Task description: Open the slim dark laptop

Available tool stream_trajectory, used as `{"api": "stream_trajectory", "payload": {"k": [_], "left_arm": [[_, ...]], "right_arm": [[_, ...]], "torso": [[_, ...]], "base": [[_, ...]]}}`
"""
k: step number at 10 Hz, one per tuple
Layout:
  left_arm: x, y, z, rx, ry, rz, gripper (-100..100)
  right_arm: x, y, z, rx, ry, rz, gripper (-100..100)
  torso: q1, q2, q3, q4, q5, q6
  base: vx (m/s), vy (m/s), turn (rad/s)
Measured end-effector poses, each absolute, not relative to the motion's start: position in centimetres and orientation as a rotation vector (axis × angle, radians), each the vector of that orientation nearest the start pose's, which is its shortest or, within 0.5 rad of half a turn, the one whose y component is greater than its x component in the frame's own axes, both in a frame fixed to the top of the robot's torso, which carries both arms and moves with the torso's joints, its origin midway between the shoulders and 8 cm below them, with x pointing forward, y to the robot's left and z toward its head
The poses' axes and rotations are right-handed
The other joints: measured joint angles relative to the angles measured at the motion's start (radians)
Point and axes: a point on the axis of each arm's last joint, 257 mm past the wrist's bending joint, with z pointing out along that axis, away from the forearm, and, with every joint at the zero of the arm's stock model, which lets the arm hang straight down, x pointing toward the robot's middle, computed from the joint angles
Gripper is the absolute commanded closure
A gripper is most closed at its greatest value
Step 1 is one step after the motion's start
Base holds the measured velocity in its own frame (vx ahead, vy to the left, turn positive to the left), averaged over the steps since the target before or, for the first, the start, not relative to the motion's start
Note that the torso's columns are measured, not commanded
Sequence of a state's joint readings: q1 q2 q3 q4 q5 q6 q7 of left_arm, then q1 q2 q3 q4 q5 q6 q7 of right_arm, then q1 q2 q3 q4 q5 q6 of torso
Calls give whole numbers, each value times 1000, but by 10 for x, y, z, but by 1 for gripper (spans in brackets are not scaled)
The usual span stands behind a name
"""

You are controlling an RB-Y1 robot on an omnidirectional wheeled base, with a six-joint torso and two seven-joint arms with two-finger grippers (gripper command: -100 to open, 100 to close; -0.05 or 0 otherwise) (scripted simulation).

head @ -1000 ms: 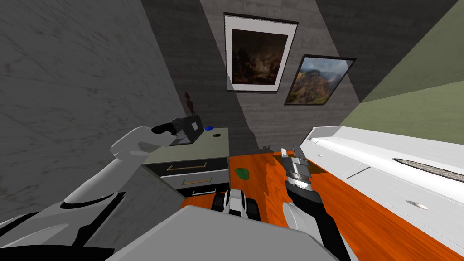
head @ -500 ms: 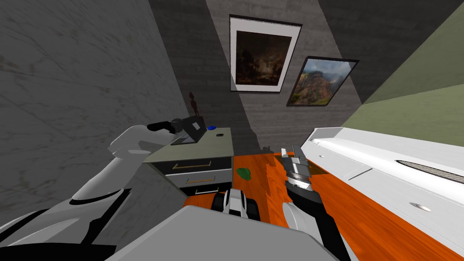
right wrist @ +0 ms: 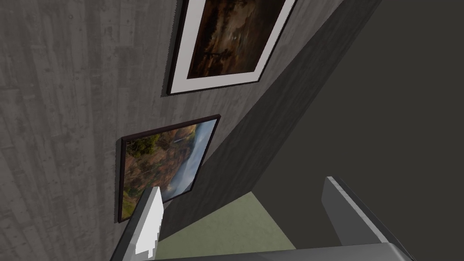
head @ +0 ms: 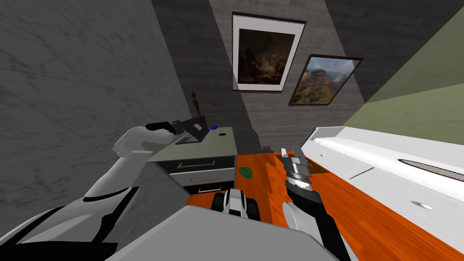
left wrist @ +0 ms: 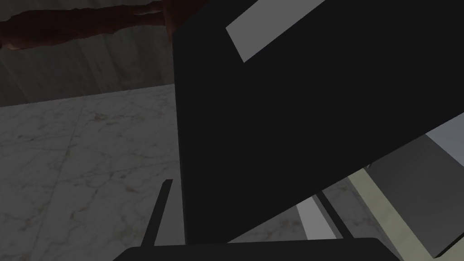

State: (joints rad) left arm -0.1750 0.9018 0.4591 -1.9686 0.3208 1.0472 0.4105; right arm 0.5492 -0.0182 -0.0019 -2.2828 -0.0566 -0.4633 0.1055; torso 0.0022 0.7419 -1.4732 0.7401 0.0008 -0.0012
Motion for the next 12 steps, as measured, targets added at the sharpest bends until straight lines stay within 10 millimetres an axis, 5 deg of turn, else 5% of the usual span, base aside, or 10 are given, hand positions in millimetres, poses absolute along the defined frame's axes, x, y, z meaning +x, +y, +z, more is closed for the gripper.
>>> {"api": "stream_trajectory", "payload": {"k": [8,9,12], "left_arm": [[510,557,-1,-1739,820,-1026,100],[512,555,-9,-1772,798,-1061,-100],[503,552,7,-1776,798,-1061,-100]], "right_arm": [[344,-292,3,701,675,1204,0],[344,-292,3,701,675,1204,0],[344,-292,3,701,675,1204,0]], "torso": [[-2,-2,-2,-1,-1,1],[-2,-3,-2,-1,-1,0],[-7,-4,-3,-1,-4,2]], "base": [[-28,72,13],[15,43,4],[36,5,3]]}}
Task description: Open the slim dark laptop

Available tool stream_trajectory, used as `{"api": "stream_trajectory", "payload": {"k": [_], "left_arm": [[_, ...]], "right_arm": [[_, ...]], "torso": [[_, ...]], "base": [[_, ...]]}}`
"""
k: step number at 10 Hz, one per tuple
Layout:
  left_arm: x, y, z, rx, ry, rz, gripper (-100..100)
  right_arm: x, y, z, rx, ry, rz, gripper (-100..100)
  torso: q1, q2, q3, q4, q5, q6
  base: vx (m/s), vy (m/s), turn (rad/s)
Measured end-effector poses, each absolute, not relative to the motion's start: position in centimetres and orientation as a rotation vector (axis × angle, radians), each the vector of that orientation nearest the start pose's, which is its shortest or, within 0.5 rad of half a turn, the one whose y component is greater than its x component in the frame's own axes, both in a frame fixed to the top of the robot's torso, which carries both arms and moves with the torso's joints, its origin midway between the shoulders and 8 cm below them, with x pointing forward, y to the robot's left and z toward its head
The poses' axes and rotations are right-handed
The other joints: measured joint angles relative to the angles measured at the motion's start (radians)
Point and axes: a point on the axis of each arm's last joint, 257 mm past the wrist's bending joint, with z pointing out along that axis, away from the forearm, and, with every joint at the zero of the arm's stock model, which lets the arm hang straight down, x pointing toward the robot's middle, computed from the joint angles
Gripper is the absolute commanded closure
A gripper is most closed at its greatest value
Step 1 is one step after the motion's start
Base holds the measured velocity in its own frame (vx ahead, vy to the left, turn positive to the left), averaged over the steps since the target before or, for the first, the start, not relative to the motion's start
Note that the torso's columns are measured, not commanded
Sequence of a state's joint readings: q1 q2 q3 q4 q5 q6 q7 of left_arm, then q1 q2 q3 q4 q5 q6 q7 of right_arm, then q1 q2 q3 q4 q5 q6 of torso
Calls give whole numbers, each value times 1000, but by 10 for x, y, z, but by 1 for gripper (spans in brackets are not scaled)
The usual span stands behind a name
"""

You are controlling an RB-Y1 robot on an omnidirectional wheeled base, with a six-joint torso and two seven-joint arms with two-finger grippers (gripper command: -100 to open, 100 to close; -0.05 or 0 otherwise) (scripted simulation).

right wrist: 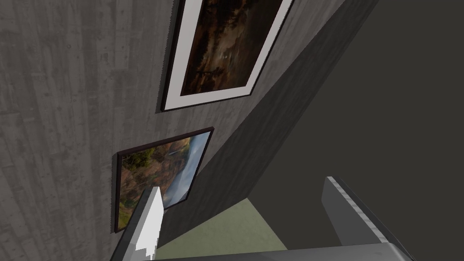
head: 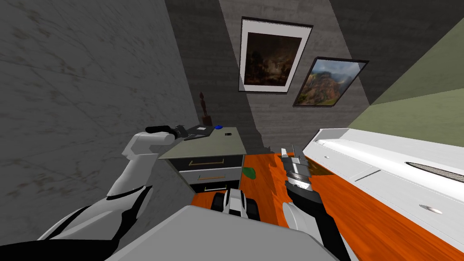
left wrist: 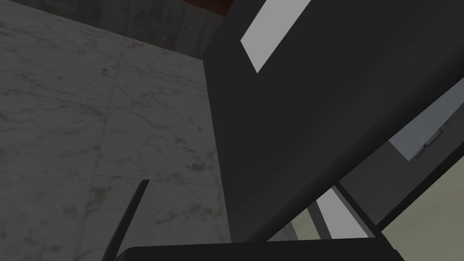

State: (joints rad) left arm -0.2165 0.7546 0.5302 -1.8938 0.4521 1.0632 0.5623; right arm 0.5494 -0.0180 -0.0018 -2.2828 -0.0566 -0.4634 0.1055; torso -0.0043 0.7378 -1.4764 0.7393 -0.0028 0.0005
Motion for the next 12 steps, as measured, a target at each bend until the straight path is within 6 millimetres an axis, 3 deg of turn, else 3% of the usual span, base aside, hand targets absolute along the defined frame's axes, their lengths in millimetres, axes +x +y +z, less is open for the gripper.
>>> {"api": "stream_trajectory", "payload": {"k": [6,7,12], "left_arm": [[486,542,41,-1771,801,-1060,-100],[485,542,41,-1775,802,-1058,0],[486,542,40,-1775,802,-1058,0]], "right_arm": [[344,-292,3,701,675,1204,0],[344,-292,3,701,675,1204,0],[344,-292,3,701,675,1204,0]], "torso": [[4,2,1,0,2,0],[4,2,2,0,2,0],[5,1,1,-1,3,-1]], "base": [[27,12,1],[0,0,0],[1,1,-1]]}}
